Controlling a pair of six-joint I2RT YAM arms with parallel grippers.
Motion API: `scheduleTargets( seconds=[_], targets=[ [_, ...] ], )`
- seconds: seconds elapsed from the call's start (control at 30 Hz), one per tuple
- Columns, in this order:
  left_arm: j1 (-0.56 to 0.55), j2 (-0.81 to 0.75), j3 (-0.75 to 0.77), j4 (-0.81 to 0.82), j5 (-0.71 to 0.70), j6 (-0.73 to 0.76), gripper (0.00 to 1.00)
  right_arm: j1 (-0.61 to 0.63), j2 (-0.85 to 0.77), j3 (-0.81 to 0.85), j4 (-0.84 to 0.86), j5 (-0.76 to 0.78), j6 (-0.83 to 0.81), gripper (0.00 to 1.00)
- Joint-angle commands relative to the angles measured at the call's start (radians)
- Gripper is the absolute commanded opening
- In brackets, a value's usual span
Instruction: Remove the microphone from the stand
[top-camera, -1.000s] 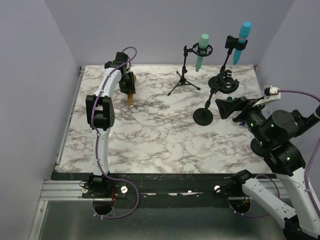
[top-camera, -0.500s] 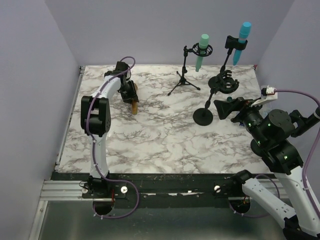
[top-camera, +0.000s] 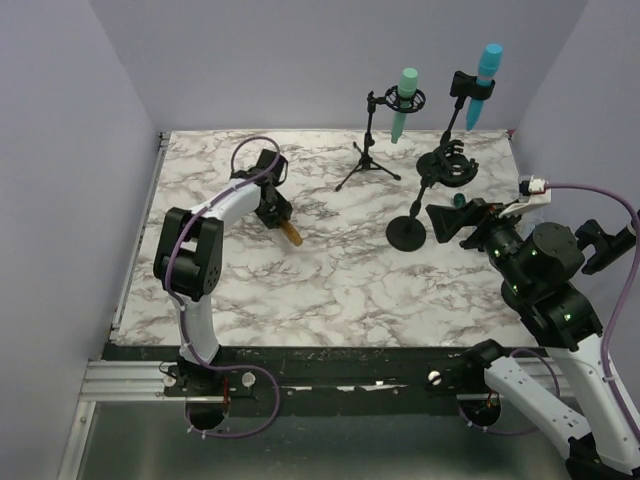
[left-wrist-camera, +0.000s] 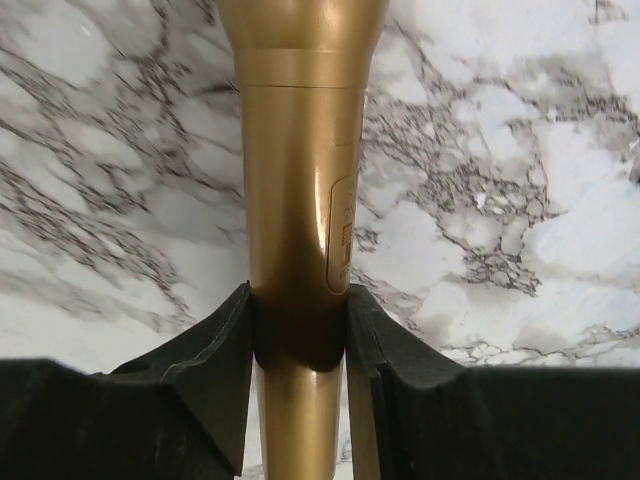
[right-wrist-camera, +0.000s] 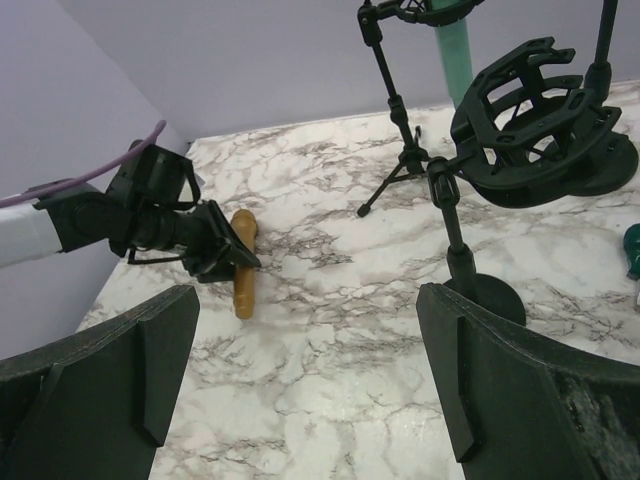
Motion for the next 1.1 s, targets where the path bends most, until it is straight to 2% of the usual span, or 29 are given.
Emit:
scheduleTargets(
  seconds=[0.0, 0.17, 0.3, 0.53, 0.7, 0.8, 0.9, 1.07],
  targets=[
    [-0.084, 0.021, 0.009, -0.006, -0.112, -0.130, 0.13, 0.005, -0.020, -0.014, 0.011, -0.003, 0.015, 1.00],
    [-0.099, 0.000, -0.064, 0.006, -0.132, -0.188, 0.14, 0.006, -0.026, -0.014, 0.000, 0.005, 0.007, 1.00],
    [-0.126, -0.001, -0.070, -0.025, -0.195, -0.170, 0.24, 0.005, -0.032, -0.019, -0.002, 0.006, 0.009, 1.00],
    [-0.133, -0.004, -0.102, -0.004, -0.194, -0.169, 0.40, 0.006, -0.033, -0.037, 0.007, -0.008, 0.020, 1.00],
    [-0.133, -0.008, -0.104, 0.006, -0.185, -0.166, 0.47, 0.006, -0.038, -0.038, 0.002, -0.005, 0.020, 1.00],
    [-0.133, -0.013, -0.101, 0.005, -0.182, -0.164, 0.58, 0.005, -0.038, -0.035, -0.002, -0.003, 0.020, 1.00],
    [-0.133, -0.029, -0.101, 0.005, -0.186, -0.161, 0.76, 0.005, -0.039, -0.036, -0.005, -0.003, 0.023, 1.00],
    [-0.133, -0.066, -0.103, 0.006, -0.195, -0.143, 0.87, 0.005, -0.034, -0.029, -0.016, -0.003, 0.024, 1.00]
  ],
)
